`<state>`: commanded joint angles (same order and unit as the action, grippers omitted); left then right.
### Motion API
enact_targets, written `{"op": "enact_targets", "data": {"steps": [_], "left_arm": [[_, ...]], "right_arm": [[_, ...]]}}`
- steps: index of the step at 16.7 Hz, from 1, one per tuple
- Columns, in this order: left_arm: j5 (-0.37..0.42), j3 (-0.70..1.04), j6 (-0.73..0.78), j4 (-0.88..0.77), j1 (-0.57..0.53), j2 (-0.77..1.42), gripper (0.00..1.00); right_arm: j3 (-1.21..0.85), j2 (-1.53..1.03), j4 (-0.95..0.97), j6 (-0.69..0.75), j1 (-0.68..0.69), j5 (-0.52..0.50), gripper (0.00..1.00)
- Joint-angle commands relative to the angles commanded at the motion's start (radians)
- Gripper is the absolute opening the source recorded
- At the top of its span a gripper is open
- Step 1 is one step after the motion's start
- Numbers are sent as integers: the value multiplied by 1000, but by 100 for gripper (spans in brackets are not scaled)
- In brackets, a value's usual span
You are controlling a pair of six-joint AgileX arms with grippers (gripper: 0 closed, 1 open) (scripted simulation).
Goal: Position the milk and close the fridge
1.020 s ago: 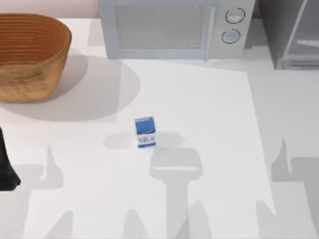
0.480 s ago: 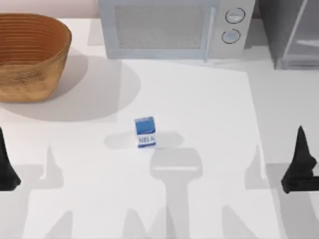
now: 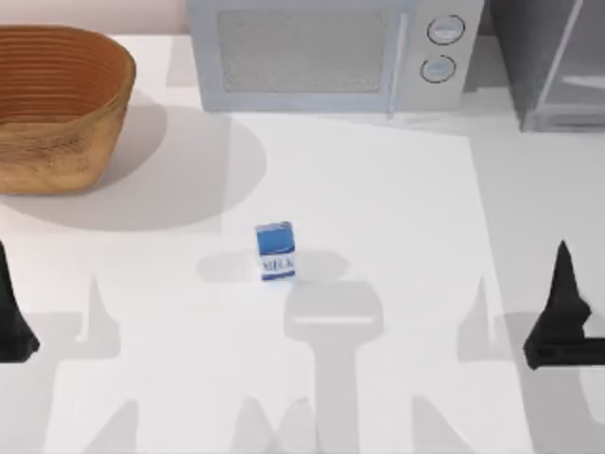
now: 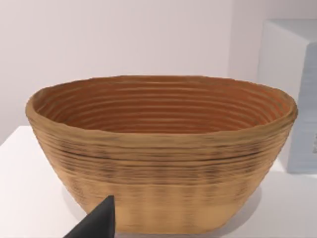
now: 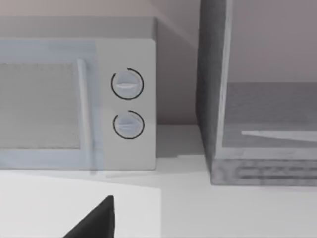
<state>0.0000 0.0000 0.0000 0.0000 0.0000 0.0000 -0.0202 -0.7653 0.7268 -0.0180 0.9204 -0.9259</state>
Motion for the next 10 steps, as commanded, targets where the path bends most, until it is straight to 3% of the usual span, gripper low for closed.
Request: {"op": "enact_targets", "data": {"steps": [5,10], "left_arm": [[0,0,0,0,0,0,100],[0,0,0,0,0,0,100]], "right_arm": [[-73,-103,75,-2,48,13,100],[-256,-447,253,9,104,2,100]]}}
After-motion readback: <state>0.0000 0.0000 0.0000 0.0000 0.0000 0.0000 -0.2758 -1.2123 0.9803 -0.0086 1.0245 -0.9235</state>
